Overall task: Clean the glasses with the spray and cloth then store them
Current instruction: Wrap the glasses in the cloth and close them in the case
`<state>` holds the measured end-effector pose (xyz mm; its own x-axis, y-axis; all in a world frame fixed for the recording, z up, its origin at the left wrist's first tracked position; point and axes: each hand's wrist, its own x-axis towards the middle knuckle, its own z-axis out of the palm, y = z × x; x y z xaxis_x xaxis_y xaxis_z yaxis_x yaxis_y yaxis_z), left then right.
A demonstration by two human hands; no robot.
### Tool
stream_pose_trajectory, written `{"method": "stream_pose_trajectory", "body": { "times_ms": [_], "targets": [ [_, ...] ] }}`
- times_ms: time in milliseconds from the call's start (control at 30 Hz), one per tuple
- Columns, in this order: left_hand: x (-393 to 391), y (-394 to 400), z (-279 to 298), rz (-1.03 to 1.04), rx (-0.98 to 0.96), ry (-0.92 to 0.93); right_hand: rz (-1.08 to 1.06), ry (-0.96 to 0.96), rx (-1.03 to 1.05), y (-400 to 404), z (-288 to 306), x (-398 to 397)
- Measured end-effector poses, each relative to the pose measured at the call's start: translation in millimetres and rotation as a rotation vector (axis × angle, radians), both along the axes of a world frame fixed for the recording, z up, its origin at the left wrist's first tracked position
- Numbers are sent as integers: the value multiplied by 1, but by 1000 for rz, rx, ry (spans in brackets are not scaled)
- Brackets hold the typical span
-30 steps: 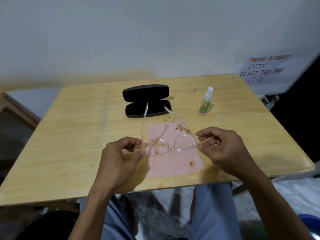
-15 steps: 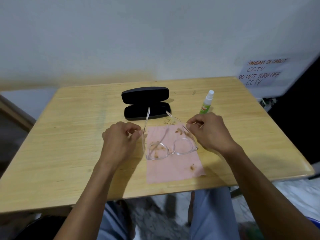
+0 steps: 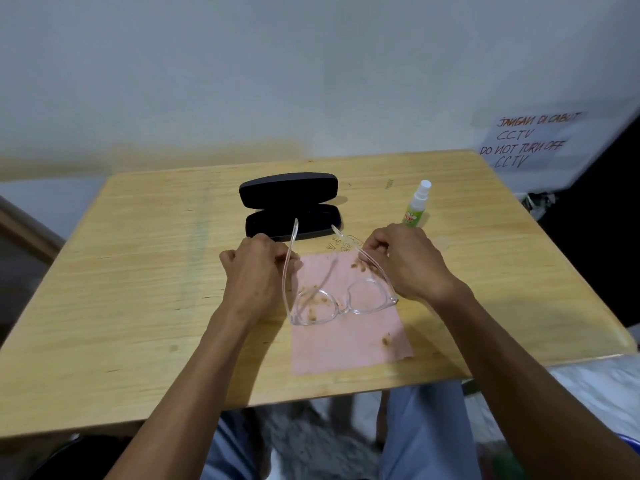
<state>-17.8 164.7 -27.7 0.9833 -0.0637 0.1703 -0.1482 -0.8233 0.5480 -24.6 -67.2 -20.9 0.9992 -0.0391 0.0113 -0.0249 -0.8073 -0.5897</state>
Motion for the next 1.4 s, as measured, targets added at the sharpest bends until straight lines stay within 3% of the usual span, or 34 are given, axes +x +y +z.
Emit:
{"method": "stream_pose_trajectory", "body": {
  "times_ms": [133, 300, 767, 900, 1000, 1167, 1400],
  "targets": [
    [-8, 13, 8, 38, -234, 117, 53, -33, 188, -12, 15, -15],
    [-30, 29, 24, -113, -439, 277, 202, 101, 302, -29, 26, -37],
    [-47, 33, 24, -285, -223, 402, 348, 244, 130, -43, 17, -46],
    [-50, 34, 25, -305, -252, 432, 320, 233, 161, -44, 19, -49],
    [-56, 38, 25, -210, -282, 365, 241, 160, 208, -46, 18, -58],
    [-94, 47, 23, 52, -152, 90, 75, -67, 180, -47, 12, -98],
    [-127, 34, -1, -123, -90, 46, 295, -158, 47, -38, -13, -124]
  ]
}}
